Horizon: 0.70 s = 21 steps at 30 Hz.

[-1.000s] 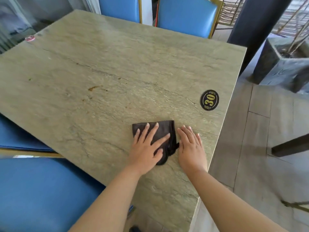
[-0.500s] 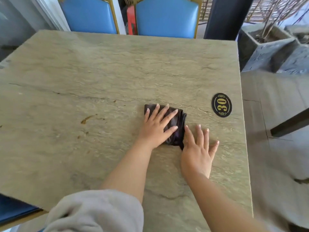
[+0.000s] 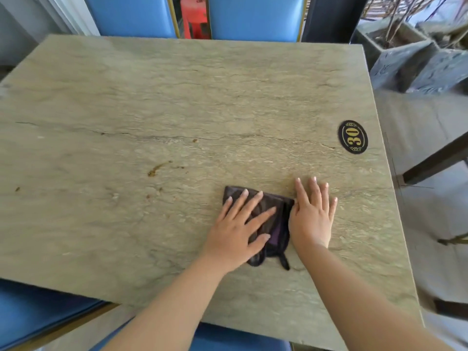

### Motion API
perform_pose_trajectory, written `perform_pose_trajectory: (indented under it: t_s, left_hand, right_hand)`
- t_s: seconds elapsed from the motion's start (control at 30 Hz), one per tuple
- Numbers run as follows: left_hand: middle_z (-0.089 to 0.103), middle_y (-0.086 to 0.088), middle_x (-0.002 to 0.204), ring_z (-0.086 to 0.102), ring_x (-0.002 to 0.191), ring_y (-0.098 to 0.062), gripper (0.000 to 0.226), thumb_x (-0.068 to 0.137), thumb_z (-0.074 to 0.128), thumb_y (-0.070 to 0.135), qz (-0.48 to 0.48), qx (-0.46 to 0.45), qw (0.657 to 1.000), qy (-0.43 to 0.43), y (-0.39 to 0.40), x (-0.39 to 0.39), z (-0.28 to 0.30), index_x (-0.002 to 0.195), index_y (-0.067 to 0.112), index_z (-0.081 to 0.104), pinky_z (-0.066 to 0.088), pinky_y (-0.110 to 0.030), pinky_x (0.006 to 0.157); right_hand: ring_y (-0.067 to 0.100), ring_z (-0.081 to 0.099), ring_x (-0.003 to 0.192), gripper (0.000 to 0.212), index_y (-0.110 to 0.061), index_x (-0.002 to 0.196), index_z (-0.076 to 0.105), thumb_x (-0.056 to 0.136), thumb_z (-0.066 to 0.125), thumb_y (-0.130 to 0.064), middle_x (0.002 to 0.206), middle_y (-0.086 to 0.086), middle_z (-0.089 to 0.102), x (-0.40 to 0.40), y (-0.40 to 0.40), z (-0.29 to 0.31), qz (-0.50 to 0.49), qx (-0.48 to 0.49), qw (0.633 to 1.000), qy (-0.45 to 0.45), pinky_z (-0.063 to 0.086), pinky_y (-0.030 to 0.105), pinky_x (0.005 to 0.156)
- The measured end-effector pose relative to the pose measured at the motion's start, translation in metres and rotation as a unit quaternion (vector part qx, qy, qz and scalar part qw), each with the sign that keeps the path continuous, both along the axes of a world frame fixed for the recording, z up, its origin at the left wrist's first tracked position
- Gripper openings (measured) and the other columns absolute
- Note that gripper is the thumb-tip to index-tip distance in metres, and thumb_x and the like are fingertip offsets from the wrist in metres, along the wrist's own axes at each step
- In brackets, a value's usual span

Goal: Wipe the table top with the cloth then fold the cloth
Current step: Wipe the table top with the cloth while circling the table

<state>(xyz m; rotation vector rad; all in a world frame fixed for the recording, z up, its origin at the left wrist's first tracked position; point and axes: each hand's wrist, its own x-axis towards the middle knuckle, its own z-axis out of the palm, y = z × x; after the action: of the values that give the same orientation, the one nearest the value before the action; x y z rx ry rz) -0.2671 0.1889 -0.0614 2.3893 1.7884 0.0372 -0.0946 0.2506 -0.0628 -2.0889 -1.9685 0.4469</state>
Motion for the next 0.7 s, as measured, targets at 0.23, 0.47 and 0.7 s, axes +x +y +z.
perform_pose_trajectory:
  t_s: [0.23,0.47,0.7]
  left_hand:
    - [0.009,0.001,0.163,0.004,0.149,-0.027,0.062,0.092,0.019,0.066,0.194,-0.007,0.981,0.021,0.071,-0.048,-0.004,0.15,0.045,0.016,0.002,-0.049,0.12]
    - [0.003,-0.002,0.164,-0.003,0.15,-0.031,0.06,0.093,0.017,0.062,0.009,0.001,1.0,0.028,-0.009,0.002,-0.003,0.151,0.047,0.009,0.004,-0.056,0.119]
    - [0.011,0.005,0.163,0.004,0.15,-0.025,0.058,0.093,0.021,0.067,-0.156,0.01,0.987,0.028,-0.006,-0.016,-0.007,0.148,0.05,0.017,0.007,-0.054,0.119]
  right_hand:
    - [0.018,0.0,0.148,0.05,-0.027,0.149,0.028,0.1,0.034,-0.02,0.16,0.001,0.016,0.005,-0.037,0.0,0.066,0.029,0.997,0.02,-0.003,0.038,0.12]
    - [0.008,0.01,0.146,0.052,-0.019,0.143,0.042,0.096,0.034,0.0,0.156,-0.004,0.026,0.026,-0.03,0.008,0.08,-0.012,0.984,0.16,-0.001,0.014,0.114]
    - [0.014,0.014,0.145,0.05,-0.026,0.137,0.051,0.093,0.041,-0.003,0.154,-0.002,0.03,0.061,-0.09,0.006,0.01,0.027,0.991,0.132,0.018,0.032,0.118]
